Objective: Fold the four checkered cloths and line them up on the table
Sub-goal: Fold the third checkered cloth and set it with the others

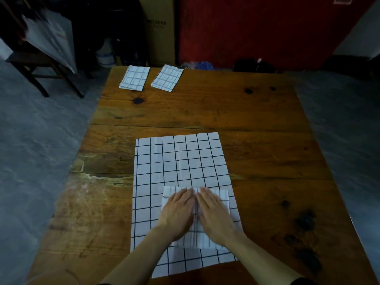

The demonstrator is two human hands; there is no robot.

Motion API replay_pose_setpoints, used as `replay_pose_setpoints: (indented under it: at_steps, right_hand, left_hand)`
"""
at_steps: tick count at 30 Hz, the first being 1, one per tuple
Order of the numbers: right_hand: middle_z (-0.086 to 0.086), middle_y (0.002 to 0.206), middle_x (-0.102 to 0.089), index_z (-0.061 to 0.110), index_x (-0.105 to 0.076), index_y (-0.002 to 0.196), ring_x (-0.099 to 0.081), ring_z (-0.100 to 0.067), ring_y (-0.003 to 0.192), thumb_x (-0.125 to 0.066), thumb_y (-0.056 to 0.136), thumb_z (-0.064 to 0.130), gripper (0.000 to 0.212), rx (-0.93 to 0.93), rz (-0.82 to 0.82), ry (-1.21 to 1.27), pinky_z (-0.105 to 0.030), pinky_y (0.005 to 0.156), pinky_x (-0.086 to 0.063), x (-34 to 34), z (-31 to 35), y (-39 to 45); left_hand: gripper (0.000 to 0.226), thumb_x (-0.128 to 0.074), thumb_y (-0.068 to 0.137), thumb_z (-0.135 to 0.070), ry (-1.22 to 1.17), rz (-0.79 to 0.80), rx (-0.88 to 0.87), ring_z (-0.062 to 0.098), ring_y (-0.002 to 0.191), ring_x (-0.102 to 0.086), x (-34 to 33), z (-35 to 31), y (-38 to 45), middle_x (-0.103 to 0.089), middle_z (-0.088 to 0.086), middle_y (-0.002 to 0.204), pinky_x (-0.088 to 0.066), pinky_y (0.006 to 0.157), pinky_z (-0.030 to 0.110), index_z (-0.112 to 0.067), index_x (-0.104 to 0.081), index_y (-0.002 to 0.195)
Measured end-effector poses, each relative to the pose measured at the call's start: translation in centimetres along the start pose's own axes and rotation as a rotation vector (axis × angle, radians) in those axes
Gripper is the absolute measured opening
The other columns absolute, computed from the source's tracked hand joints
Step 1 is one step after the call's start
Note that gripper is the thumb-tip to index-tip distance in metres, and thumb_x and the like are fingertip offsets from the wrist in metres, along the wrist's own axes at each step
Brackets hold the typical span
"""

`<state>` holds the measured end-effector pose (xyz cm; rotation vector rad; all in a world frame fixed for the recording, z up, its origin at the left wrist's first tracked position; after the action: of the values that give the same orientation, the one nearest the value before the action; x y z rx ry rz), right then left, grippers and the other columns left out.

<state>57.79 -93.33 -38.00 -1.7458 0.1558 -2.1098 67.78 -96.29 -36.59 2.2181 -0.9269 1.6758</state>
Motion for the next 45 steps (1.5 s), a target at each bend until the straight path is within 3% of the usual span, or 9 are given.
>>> replay_pose_setpoints:
  at_steps: [3, 9, 13, 23, 31, 34, 37, 41, 45]
  right_hand:
    - [0.001, 0.161, 0.018, 0.016, 0.006, 0.155, 0.019, -0.016, 0.149, -0.023, 0.103, 0.043, 0.065, -0.041, 0.027, 0.03, -0.041, 0.124, 0.001, -0.6, -1.6, -0.1]
    - [0.005, 0.161, 0.022, 0.021, 0.014, 0.153, 0.022, -0.01, 0.147, -0.027, 0.105, 0.042, 0.067, -0.188, -0.007, 0.115, -0.039, 0.124, 0.004, 0.0, -6.1, -2.1]
    - [0.0, 0.165, 0.008, 0.018, -0.002, 0.157, 0.011, -0.015, 0.151, -0.037, 0.103, 0.039, 0.067, -0.219, -0.054, 0.156, -0.037, 0.124, 0.001, 1.0, -6.4, -1.3]
    - [0.004, 0.158, -0.024, 0.025, -0.025, 0.152, -0.016, -0.014, 0.147, -0.06, 0.092, 0.036, 0.071, -0.136, -0.12, 0.182, -0.032, 0.122, -0.013, 3.5, -3.9, 2.3]
    - [0.004, 0.156, -0.025, 0.026, -0.031, 0.15, -0.019, -0.017, 0.145, -0.068, 0.089, 0.028, 0.072, -0.103, -0.111, 0.187, -0.028, 0.118, -0.016, 4.0, -3.7, 3.6]
    - [0.006, 0.141, -0.044, 0.027, -0.042, 0.144, -0.036, -0.013, 0.133, -0.069, 0.087, 0.034, 0.063, -0.001, -0.139, 0.245, -0.03, 0.114, -0.025, 5.3, -2.7, 4.4]
    - [0.006, 0.12, -0.056, 0.025, -0.056, 0.127, -0.048, -0.012, 0.114, -0.068, 0.088, 0.033, 0.042, 0.069, -0.119, 0.373, -0.03, 0.099, -0.038, 6.4, -1.4, 5.4]
    - [0.009, 0.089, -0.055, 0.021, -0.066, 0.098, -0.051, -0.009, 0.084, -0.067, 0.09, 0.023, 0.009, 0.041, -0.179, 0.507, -0.026, 0.072, -0.038, 8.5, -1.4, 5.5]
    - [0.008, 0.084, -0.061, 0.021, -0.066, 0.088, -0.056, -0.008, 0.079, -0.068, 0.091, 0.024, 0.004, 0.058, -0.179, 0.727, -0.026, 0.068, -0.046, 10.4, -1.7, 3.6]
  left_hand:
    - [0.067, -0.063, 0.09, -0.033, -0.008, -0.024, -0.002, 0.022, 0.149, -0.026, 0.0, 1.3, -0.3, -0.03, -0.001, 0.16, -0.013, 0.119, 0.033, -0.02, -0.037, 0.15]
    - [0.071, -0.057, 0.095, -0.038, -0.032, -0.029, 0.17, 0.017, 0.151, -0.013, 1.1, 5.5, -1.6, -0.019, -0.005, 0.163, -0.009, 0.121, 0.032, -0.02, -0.022, 0.155]
    - [0.07, -0.073, 0.083, -0.032, -0.045, -0.122, 0.185, 0.022, 0.141, -0.032, 3.0, 5.8, -0.9, -0.04, 0.0, 0.151, -0.033, 0.113, 0.039, -0.02, -0.041, 0.144]
    - [0.084, -0.079, 0.073, -0.05, 0.137, 0.089, 0.274, 0.024, 0.126, -0.039, 3.5, 6.6, 2.8, -0.05, -0.001, 0.133, -0.032, 0.107, 0.04, -0.026, -0.033, 0.14]
    - [0.018, -0.066, 0.085, -0.023, -0.097, 0.081, 0.329, 0.021, 0.1, -0.061, 4.1, 6.9, 3.3, -0.065, -0.003, 0.102, -0.047, 0.087, 0.035, -0.027, -0.058, 0.1]
    - [0.015, -0.066, 0.084, -0.018, -0.351, -0.013, 0.347, 0.014, 0.08, -0.064, 5.2, 7.0, 3.0, -0.069, -0.006, 0.084, -0.057, 0.071, 0.034, -0.032, -0.06, 0.083]
    - [0.017, -0.071, 0.082, -0.014, -0.437, -0.083, 0.234, 0.007, 0.076, -0.065, 7.3, 5.9, 3.2, -0.07, -0.01, 0.079, -0.057, 0.071, 0.034, -0.03, -0.064, 0.081]
    - [0.017, -0.074, 0.08, -0.009, -0.55, -0.173, 0.15, 0.006, 0.072, -0.065, 10.4, 4.5, 3.1, -0.07, -0.009, 0.075, -0.055, 0.067, 0.029, -0.025, -0.068, 0.082]
    - [0.019, -0.08, 0.077, -0.021, -0.592, -0.121, 0.196, 0.002, 0.073, -0.062, 11.3, 4.9, 2.0, -0.068, -0.01, 0.079, -0.05, 0.063, 0.019, -0.027, -0.064, 0.085]
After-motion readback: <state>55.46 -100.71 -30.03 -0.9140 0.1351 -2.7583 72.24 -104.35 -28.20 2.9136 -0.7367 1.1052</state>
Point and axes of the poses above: each hand's wrist, its own y-axis towards the middle knuckle, its own x-axis out of the back of the hand, z = x × y, the point moved 8 cm from there along y, towards the middle knuckle
